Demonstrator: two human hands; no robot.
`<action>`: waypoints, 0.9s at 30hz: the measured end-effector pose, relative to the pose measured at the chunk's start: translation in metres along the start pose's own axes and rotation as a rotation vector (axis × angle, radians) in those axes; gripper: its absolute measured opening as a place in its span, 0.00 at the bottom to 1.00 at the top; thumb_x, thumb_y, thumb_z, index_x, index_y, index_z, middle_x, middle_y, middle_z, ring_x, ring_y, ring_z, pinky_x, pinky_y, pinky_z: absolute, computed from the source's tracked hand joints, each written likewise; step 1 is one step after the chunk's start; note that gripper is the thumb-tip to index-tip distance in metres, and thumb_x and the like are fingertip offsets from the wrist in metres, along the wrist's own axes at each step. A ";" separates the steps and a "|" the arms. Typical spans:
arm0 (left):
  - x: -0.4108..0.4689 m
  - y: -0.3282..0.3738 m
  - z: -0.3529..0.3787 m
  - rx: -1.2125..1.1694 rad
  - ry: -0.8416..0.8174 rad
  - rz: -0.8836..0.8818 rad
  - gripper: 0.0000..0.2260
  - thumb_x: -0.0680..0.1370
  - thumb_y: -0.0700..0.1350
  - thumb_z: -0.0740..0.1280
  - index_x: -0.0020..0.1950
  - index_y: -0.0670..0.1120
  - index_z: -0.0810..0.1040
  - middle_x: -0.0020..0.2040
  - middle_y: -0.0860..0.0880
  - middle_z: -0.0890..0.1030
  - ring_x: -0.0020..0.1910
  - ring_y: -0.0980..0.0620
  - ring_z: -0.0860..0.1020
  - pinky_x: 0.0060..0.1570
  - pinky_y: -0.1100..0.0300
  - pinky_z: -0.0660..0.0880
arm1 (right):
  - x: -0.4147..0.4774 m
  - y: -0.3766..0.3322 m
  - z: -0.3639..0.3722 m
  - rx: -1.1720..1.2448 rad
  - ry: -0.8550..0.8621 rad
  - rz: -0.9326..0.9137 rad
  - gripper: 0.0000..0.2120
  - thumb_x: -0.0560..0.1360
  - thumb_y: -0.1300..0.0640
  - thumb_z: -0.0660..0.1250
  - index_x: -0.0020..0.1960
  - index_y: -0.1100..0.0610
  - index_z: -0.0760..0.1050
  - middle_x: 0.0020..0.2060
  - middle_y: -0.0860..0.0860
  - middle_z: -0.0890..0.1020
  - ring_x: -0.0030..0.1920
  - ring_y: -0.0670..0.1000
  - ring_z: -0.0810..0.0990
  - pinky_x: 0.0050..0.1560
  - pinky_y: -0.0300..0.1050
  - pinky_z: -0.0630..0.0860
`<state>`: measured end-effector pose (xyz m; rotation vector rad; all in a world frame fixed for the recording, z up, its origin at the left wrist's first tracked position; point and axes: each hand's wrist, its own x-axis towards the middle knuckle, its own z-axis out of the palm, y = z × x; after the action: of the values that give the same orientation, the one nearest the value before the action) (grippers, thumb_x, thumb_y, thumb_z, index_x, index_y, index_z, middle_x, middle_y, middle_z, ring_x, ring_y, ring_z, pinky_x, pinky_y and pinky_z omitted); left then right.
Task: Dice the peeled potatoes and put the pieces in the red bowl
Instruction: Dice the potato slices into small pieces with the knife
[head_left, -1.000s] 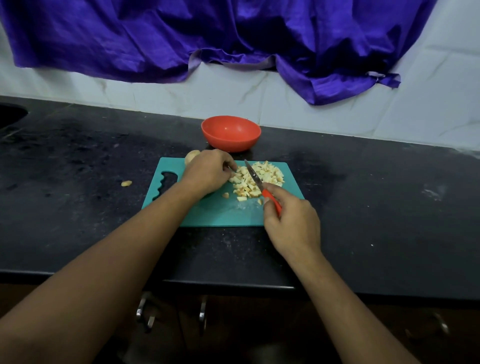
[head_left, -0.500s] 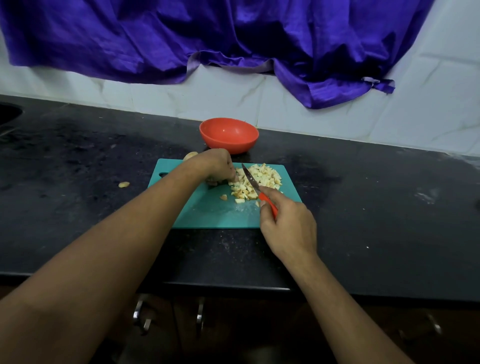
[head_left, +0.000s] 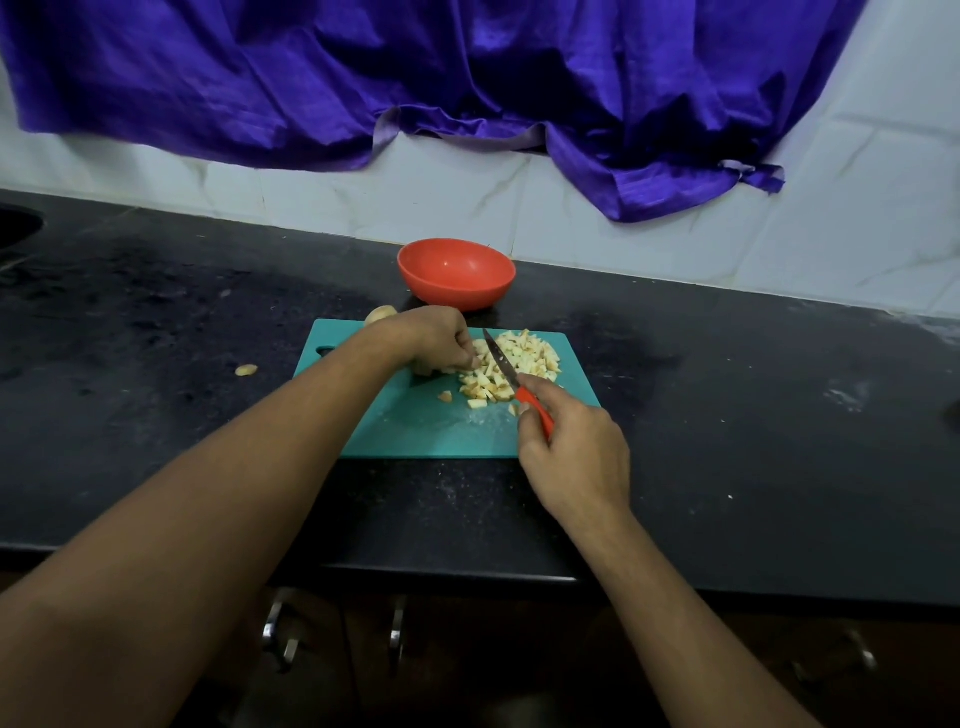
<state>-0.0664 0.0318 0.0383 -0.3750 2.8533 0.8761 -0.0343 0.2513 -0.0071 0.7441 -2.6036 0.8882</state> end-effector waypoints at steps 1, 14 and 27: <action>-0.001 0.000 0.000 0.012 0.008 0.010 0.06 0.80 0.49 0.72 0.50 0.47 0.84 0.49 0.49 0.85 0.49 0.51 0.81 0.41 0.59 0.77 | 0.000 0.000 0.000 0.003 0.000 0.001 0.18 0.82 0.49 0.63 0.71 0.43 0.76 0.34 0.44 0.81 0.29 0.44 0.75 0.36 0.47 0.79; -0.053 -0.038 0.012 -0.162 0.480 0.170 0.06 0.74 0.46 0.78 0.46 0.55 0.83 0.44 0.56 0.83 0.44 0.61 0.80 0.45 0.62 0.76 | 0.000 0.000 0.001 0.016 -0.006 -0.018 0.19 0.82 0.49 0.63 0.72 0.43 0.76 0.31 0.43 0.78 0.27 0.43 0.74 0.31 0.41 0.71; -0.096 -0.062 0.033 -0.028 0.598 0.100 0.03 0.74 0.51 0.77 0.46 0.54 0.87 0.33 0.61 0.78 0.35 0.63 0.76 0.34 0.69 0.65 | -0.017 -0.046 0.020 -0.021 -0.068 -0.206 0.20 0.82 0.48 0.61 0.73 0.42 0.74 0.44 0.47 0.86 0.41 0.50 0.82 0.41 0.49 0.78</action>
<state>0.0448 0.0202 -0.0029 -0.5877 3.4294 0.9533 0.0034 0.2136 -0.0074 1.0310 -2.5314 0.7860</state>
